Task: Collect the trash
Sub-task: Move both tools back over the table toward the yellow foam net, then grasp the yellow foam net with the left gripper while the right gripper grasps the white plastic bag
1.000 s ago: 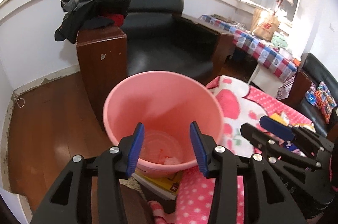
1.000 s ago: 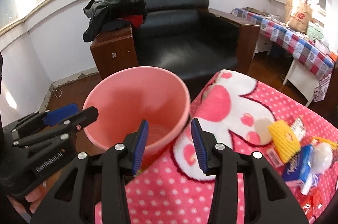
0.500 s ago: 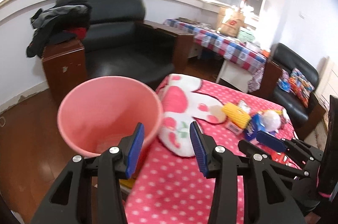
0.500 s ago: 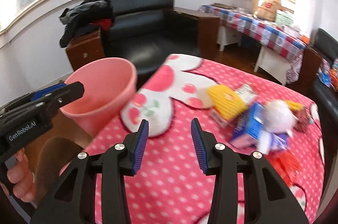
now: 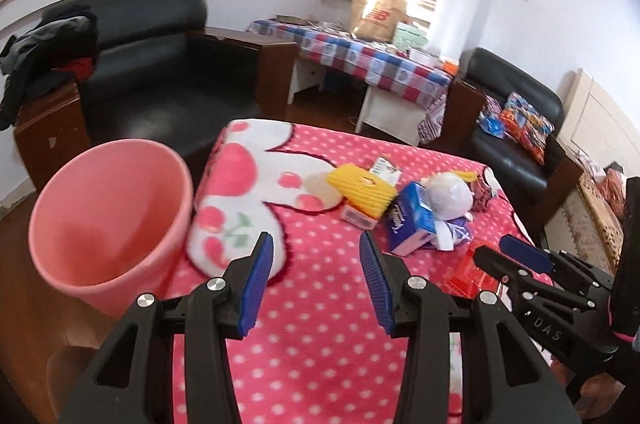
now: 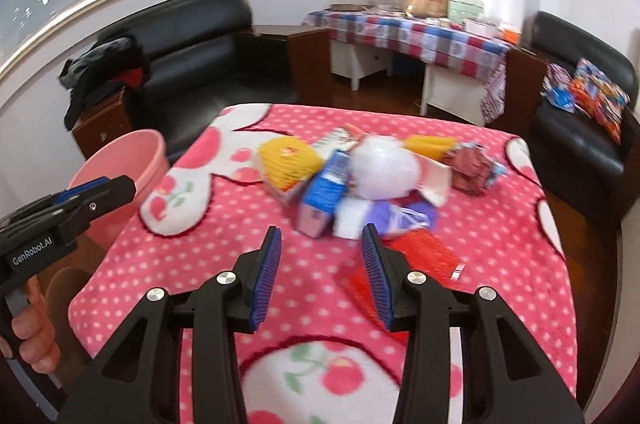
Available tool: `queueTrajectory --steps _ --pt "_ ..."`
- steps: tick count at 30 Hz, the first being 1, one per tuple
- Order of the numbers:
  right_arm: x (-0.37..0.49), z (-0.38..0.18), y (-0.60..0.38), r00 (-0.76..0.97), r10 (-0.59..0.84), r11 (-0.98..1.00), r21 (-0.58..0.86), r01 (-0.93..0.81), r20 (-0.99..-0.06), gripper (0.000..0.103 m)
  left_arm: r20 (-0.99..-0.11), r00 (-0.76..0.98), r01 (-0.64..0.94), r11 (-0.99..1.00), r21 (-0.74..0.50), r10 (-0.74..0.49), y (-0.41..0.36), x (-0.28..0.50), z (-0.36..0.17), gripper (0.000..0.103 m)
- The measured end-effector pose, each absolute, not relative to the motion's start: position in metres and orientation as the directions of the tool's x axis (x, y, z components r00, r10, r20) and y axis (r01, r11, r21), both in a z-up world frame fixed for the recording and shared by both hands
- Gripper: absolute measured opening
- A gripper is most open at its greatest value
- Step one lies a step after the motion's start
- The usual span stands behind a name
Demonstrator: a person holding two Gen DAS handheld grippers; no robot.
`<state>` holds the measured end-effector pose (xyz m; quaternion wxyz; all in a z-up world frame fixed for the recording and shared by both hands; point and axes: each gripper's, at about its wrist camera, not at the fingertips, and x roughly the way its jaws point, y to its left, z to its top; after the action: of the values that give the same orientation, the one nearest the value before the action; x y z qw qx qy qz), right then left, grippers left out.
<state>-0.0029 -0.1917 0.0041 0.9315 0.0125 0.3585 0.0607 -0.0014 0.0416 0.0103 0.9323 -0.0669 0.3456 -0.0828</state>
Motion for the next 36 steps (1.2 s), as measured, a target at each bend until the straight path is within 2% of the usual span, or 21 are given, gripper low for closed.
queueTrajectory --steps 3,6,26,32,34,36 --pt "-0.001 0.002 -0.205 0.74 0.112 0.994 0.077 -0.082 -0.664 0.043 -0.638 0.74 0.124 0.975 -0.182 -0.213 0.029 0.009 0.007 0.044" --pt "0.001 -0.001 -0.217 0.742 0.111 0.993 0.099 -0.06 -0.661 0.056 -0.65 0.722 0.138 0.97 -0.198 -0.236 0.02 0.024 0.001 0.044" --pt "0.035 -0.014 -0.247 0.742 0.125 0.989 0.142 -0.04 -0.658 0.056 -0.743 0.616 0.096 0.961 -0.258 -0.261 -0.009 0.153 -0.052 0.044" --pt "0.046 -0.016 -0.245 0.739 0.138 0.988 0.147 -0.053 -0.659 0.056 -0.743 0.594 0.068 0.939 -0.336 -0.309 -0.004 0.169 -0.064 0.044" --pt "0.048 -0.016 -0.244 0.739 0.144 0.987 0.15 -0.059 -0.658 0.056 -0.736 0.596 0.079 0.936 -0.342 -0.319 -0.005 0.171 -0.064 0.037" --pt "0.05 -0.016 -0.242 0.739 0.145 0.987 0.149 -0.061 -0.657 0.056 -0.725 0.604 0.105 0.935 -0.34 -0.332 -0.008 0.169 -0.063 0.024"
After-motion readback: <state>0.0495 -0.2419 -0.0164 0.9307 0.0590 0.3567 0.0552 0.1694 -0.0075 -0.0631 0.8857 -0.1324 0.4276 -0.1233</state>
